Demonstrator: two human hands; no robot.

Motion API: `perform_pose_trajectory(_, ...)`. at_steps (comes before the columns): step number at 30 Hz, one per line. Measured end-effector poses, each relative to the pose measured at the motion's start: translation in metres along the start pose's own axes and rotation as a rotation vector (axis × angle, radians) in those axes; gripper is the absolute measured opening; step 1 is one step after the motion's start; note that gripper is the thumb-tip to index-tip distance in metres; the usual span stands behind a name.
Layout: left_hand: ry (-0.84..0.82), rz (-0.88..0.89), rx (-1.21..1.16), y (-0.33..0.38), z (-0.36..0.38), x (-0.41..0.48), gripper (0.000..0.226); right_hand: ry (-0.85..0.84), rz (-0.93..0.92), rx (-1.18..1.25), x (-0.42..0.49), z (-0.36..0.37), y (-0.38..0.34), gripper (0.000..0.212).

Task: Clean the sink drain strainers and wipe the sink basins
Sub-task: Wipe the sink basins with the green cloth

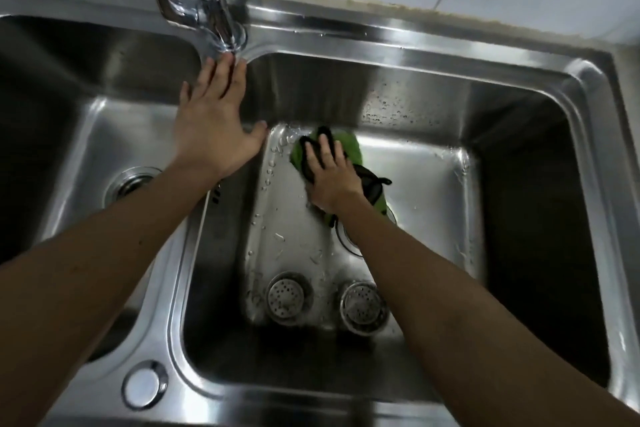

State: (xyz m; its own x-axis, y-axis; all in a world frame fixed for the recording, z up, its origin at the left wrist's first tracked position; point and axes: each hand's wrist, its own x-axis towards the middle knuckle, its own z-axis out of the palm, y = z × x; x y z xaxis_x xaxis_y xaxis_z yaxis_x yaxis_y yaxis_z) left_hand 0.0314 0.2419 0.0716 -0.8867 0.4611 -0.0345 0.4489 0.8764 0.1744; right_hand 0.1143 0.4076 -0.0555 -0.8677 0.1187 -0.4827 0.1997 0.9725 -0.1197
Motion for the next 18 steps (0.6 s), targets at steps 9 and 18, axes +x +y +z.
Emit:
perform_pose_trajectory(9, 0.037, 0.019, -0.033, -0.005, 0.002, 0.001, 0.069, 0.141, 0.381, 0.153, -0.056, 0.026, 0.115, 0.065)
perform_pose_trajectory(18, 0.061, 0.013, -0.088, -0.007, 0.005, 0.002, 0.068, 0.181, 0.481, 0.131, -0.029, 0.008, 0.068, 0.074)
